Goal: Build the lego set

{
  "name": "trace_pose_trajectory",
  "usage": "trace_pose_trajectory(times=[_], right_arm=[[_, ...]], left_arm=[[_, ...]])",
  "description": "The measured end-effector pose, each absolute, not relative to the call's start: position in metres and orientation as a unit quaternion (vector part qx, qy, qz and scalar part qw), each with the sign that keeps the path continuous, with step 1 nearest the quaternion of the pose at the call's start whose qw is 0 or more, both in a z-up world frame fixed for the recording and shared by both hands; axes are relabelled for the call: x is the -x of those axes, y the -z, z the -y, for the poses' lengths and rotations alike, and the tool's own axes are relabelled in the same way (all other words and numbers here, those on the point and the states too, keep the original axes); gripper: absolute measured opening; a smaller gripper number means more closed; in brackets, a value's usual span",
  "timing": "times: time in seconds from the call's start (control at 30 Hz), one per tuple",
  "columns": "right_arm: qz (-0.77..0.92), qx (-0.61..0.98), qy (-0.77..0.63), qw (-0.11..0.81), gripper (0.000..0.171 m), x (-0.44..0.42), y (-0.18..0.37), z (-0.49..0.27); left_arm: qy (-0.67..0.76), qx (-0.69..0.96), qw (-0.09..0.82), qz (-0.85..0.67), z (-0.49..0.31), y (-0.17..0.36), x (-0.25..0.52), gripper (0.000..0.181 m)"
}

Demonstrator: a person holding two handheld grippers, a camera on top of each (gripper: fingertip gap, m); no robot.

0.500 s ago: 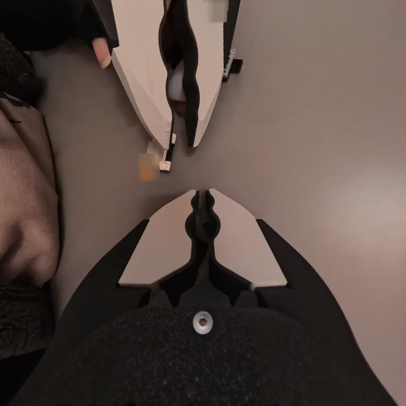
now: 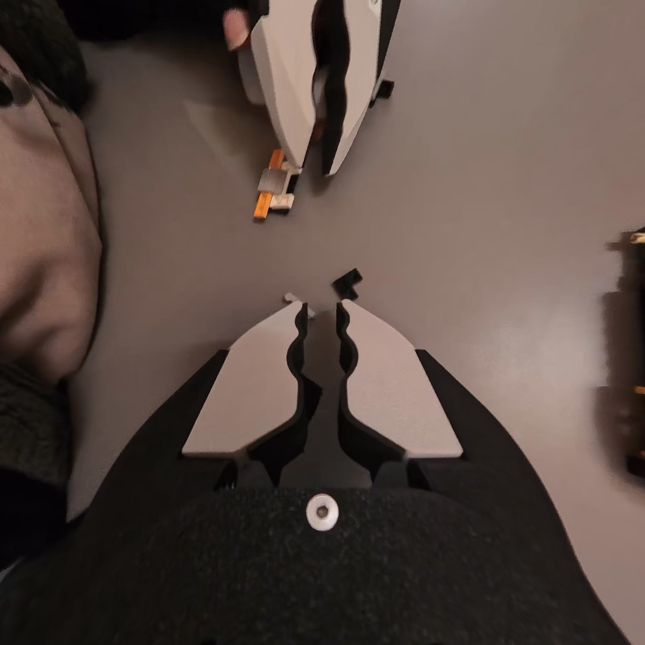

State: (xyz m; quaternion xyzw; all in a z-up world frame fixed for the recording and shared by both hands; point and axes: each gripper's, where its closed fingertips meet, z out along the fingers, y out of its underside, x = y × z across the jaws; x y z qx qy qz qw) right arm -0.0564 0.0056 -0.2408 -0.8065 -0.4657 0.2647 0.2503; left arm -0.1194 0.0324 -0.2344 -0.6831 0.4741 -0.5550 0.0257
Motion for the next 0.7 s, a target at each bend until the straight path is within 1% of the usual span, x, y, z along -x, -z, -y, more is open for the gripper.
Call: trace_pose_trajectory(times=[0.43, 0.53, 0.63, 0.7], right_arm=[[0.540, 0.780, -0.216, 0.232, 0.016, 0.062, 0.258, 0.006], [0.548, 0.776, -0.217, 0.227, 0.008, 0.063, 0.260, 0.005], [0.549, 0.771, -0.228, 0.228, 0.006, 0.064, 0.257, 0.005], [0.551, 0.762, -0.227, 0.253, 0.006, 0.065, 0.251, 0.000]], left_arm=[[0.551, 0.684, 0.031, -0.477, -0.029, 0.235, 0.116, 0.015], [0.552, 0.676, 0.037, -0.487, -0.025, 0.231, 0.114, 0.015], [0.539, 0.667, 0.044, -0.513, -0.018, 0.230, 0.111, 0.015], [0.524, 0.664, 0.047, -0.532, -0.014, 0.231, 0.109, 0.015]])
